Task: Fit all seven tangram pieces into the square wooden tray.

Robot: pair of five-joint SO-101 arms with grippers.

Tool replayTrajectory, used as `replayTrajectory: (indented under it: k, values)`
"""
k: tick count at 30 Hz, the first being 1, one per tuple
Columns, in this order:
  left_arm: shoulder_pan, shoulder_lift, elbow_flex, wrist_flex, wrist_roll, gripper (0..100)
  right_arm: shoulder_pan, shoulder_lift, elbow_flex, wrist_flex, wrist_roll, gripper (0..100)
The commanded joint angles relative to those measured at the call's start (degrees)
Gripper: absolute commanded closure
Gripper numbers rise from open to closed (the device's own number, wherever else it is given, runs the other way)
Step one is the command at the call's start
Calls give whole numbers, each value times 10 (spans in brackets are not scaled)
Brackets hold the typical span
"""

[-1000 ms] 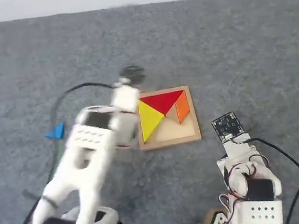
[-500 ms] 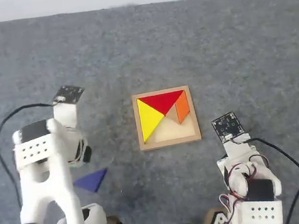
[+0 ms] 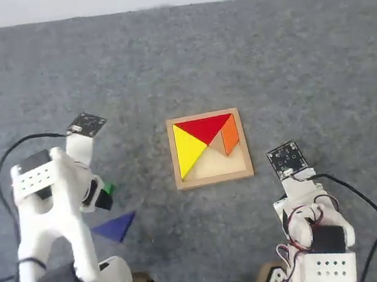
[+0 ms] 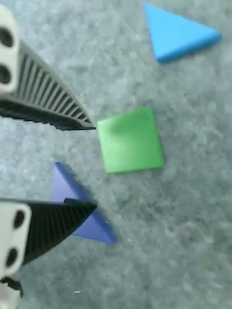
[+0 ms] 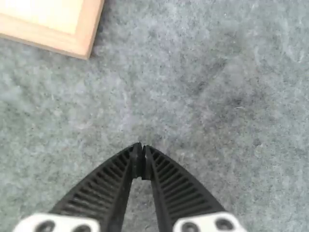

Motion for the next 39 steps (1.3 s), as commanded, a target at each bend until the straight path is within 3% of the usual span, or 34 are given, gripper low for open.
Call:
replayTrajectory:
  k: [1,5,14,26,34,39]
  values:
    - [16,31,-10,-64,11,767,-2,-9,10,0,4,991]
    - [-4,62,-15,-112,17,766,-1,-9,10,0,4,991]
    - [-5,192,-73,-118,18,774,-1,-9,10,0,4,991]
    - [-4,155,-65,-98,18,978,-2,-9,10,0,4,991]
    - [40,25,-65,-6,31,970,-2,-9,10,0,4,991]
    - [44,7,-65,-7,51,878,-2,-9,10,0,4,991]
